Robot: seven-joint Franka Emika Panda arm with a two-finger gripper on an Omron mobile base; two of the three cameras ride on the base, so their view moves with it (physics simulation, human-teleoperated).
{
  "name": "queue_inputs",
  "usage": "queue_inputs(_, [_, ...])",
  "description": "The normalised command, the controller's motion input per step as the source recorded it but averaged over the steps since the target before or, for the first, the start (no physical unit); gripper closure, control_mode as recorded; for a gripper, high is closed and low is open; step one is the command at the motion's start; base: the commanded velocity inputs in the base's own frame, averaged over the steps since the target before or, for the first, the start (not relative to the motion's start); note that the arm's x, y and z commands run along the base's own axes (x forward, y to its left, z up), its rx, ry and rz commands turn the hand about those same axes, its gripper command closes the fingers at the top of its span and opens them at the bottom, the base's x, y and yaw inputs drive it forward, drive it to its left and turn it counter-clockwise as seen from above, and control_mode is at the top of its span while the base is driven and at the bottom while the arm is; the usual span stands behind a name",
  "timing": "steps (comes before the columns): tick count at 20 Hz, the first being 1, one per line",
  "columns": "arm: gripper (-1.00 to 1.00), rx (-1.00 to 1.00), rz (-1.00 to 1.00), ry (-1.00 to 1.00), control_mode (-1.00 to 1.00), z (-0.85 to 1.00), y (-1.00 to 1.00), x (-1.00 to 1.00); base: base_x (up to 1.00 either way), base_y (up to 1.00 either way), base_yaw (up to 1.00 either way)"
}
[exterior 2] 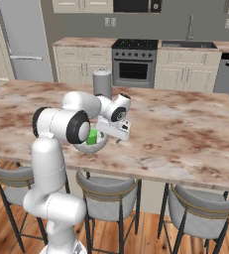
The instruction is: Place the cup inside the bowl on the dining table and move the bowl to any counter.
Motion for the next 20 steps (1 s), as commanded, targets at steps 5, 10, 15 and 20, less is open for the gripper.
queue_inputs(5, [-1.00, 0.00, 0.00, 0.00, -1.00, 0.00, 0.00, 0.00, 0.00, 0.00, 0.00])
queue_inputs(10, [1.00, 0.00, 0.00, 0.00, -1.00, 0.00, 0.00, 0.00, 0.00, 0.00, 0.00])
queue_inputs(15, [1.00, 0.00, 0.00, 0.00, -1.00, 0.00, 0.00, 0.00, 0.00, 0.00, 0.00])
queue_inputs(20, [1.00, 0.00, 0.00, 0.00, -1.00, 0.00, 0.01, 0.00, 0.00, 0.00, 0.00])
